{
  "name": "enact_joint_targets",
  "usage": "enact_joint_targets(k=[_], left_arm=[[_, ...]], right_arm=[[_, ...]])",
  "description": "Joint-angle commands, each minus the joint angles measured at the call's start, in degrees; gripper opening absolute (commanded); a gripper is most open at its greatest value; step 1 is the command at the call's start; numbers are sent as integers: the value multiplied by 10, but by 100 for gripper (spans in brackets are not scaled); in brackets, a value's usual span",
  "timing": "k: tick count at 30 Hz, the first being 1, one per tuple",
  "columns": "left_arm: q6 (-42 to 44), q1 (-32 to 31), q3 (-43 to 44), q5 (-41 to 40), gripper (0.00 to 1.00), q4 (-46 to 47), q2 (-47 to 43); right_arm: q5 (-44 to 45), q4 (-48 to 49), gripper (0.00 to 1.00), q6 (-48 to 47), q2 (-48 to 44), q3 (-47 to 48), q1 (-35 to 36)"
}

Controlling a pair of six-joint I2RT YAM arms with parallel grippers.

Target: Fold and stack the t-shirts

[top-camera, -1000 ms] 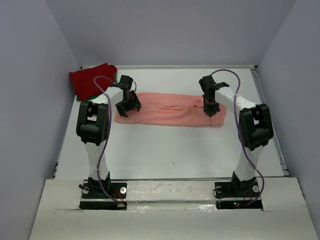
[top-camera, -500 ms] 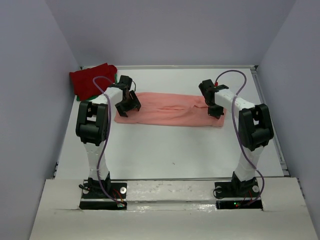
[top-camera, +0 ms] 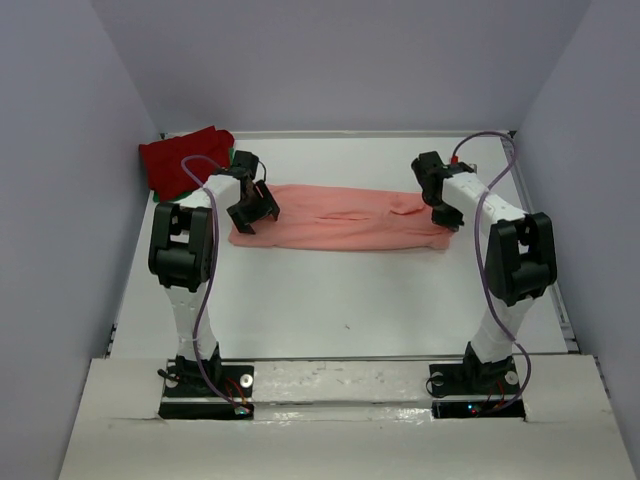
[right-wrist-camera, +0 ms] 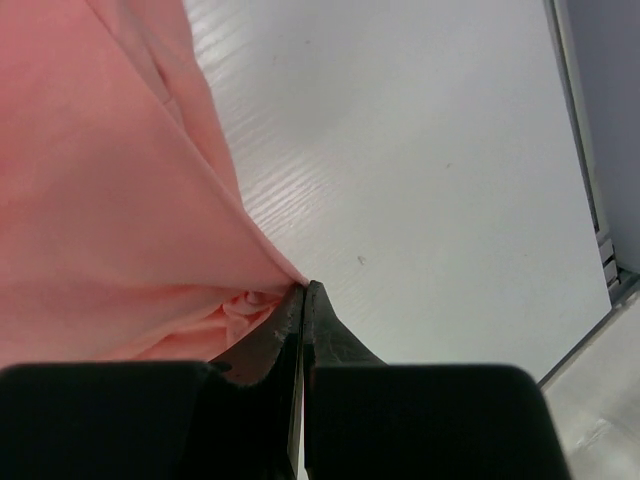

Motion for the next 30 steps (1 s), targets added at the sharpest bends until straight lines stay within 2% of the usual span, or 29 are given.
enact_joint_targets(k=[1, 6, 11, 15, 19, 20, 22, 24, 28, 30], left_arm=[[-4, 1, -38, 17, 82, -6, 33], [-3, 2, -35, 21, 82, -6, 36], [-1, 3, -36, 24, 82, -6, 37], [0, 3, -36, 24, 82, -6, 34], [1, 5, -37, 23, 82, -6, 33], [1, 6, -37, 24, 82, -5, 33], [1, 6, -36, 23, 82, -5, 33], [1, 5, -36, 21, 82, -5, 32], [1, 5, -39, 20, 82, -2, 31], [1, 5, -39, 21, 82, -2, 31]], right_arm=[[62, -43, 0, 18, -5, 60, -22], [82, -67, 0, 9, 19, 104, -32], [66, -66, 0, -18, 43, 137, -39], [57, -61, 0, -30, 56, 137, -45], [-6, -26, 0, -49, 40, 100, -45], [-36, -14, 3, -49, 31, 86, -45], [-67, 34, 30, -69, 7, 36, -45], [-74, 41, 46, -76, -11, 24, -45], [-62, 34, 56, -82, -23, 21, -45], [-65, 31, 56, -76, -39, 22, -45]])
